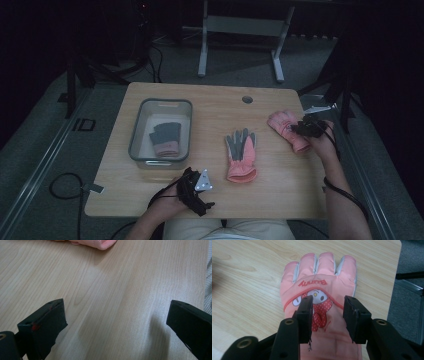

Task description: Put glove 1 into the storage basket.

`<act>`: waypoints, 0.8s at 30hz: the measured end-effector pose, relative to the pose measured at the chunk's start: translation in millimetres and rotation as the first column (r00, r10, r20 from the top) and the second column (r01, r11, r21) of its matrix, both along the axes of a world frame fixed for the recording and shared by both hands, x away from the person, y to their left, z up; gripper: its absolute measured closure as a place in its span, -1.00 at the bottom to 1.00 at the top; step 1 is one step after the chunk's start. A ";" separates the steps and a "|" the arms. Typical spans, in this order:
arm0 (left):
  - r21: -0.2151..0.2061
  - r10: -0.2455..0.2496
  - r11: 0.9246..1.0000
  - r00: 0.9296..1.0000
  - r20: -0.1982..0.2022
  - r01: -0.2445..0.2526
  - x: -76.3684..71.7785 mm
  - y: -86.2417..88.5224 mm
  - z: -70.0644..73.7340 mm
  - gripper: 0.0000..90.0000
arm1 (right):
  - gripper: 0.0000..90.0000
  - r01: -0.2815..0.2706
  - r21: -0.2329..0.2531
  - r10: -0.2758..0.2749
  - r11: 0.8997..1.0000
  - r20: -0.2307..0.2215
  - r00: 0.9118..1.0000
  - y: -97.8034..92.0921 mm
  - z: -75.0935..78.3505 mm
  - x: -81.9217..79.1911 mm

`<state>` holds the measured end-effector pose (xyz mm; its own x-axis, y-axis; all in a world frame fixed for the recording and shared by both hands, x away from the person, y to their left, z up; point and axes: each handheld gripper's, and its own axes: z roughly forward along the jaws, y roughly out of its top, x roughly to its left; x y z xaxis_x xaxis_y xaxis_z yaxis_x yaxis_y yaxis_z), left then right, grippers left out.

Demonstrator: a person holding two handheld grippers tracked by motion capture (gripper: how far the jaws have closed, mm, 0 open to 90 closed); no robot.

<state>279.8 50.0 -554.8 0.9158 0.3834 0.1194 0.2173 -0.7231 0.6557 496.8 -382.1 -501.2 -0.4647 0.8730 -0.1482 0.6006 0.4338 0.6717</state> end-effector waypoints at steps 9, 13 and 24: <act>0.000 0.003 1.000 1.000 0.002 -0.003 -1.2 0.4 0.4 -0.96 | 0.71 -0.009 -0.021 0.006 1.000 -0.113 0.994 6.3 -15.8 14.6; -0.017 0.011 1.000 1.000 0.004 -0.011 -1.2 2.8 1.9 -0.96 | 0.94 0.051 0.021 -0.047 0.998 -0.137 0.989 5.7 -1.9 11.7; -0.019 0.014 1.000 1.000 0.007 -0.014 -3.3 4.5 3.7 -0.96 | 0.96 0.156 0.096 -0.152 0.983 -0.049 0.987 25.6 54.1 -44.5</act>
